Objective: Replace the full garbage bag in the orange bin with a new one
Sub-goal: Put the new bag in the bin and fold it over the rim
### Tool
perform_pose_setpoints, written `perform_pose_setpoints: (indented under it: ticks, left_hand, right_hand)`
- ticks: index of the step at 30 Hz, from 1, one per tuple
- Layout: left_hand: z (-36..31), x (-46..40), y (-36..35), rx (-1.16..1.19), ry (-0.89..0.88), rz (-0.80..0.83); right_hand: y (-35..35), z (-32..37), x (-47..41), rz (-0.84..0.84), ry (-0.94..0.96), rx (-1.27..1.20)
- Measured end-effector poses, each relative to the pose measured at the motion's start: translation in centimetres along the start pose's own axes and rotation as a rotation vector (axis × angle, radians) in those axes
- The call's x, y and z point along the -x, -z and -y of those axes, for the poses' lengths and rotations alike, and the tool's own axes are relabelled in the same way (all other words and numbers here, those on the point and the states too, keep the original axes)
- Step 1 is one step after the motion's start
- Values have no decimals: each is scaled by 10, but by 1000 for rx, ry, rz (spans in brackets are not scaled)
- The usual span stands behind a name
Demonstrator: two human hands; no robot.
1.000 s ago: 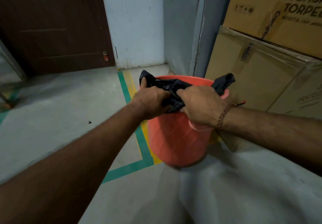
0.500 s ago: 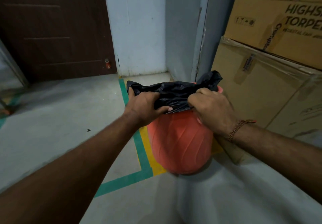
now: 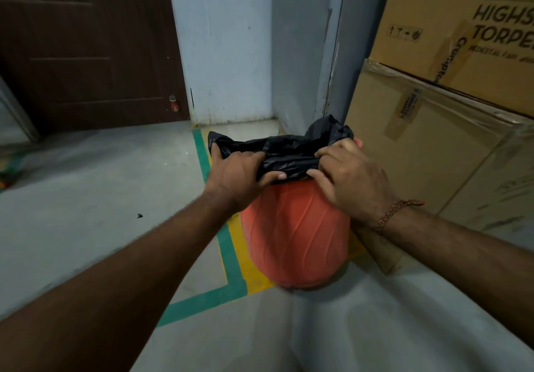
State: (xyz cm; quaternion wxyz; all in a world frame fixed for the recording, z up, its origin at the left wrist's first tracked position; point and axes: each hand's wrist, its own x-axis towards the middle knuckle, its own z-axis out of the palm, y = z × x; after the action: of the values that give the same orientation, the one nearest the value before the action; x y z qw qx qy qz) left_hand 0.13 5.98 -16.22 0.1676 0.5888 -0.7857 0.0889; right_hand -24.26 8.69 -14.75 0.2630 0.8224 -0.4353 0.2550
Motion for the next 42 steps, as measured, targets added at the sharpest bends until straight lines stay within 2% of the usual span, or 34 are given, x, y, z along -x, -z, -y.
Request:
perform_pose_setpoints:
  ticks: [3, 5, 9, 13, 17, 24, 29, 33, 37, 42]
  left_hand:
    - [-1, -2, -5, 16, 12, -61]
    - [0, -5, -7, 26, -40, -124]
    - [-2, -7, -7, -183, -221, -189]
    - [-10, -4, -2, -255, -251, -178]
    - [-23, -6, 8, -266, -200, -175]
    - [-25, -7, 0, -315, -220, -10]
    - [-9, 0, -8, -203, -270, 36]
    - [-8, -2, -5, -36, -268, -68]
    - [-19, -14, 1, 145, -10, -149]
    - [-20, -37, -6, 451, 180, -23]
  right_hand:
    - [1, -3, -7, 47, -48, 1]
    - [-1, -6, -13, 67, -40, 60]
    - [-8, -8, -24, 137, 73, 240]
    - [-5, -8, -36, 208, 99, 286]
    - [3, -7, -47, 290, 51, 237]
    - [0, -6, -46, 529, -42, 103]
    - [-3, -6, -35, 571, -52, 35]
    - [-2, -7, -32, 562, -53, 7]
    - [1, -3, -34, 572, -33, -35]
    - [4, -2, -37, 615, -46, -75]
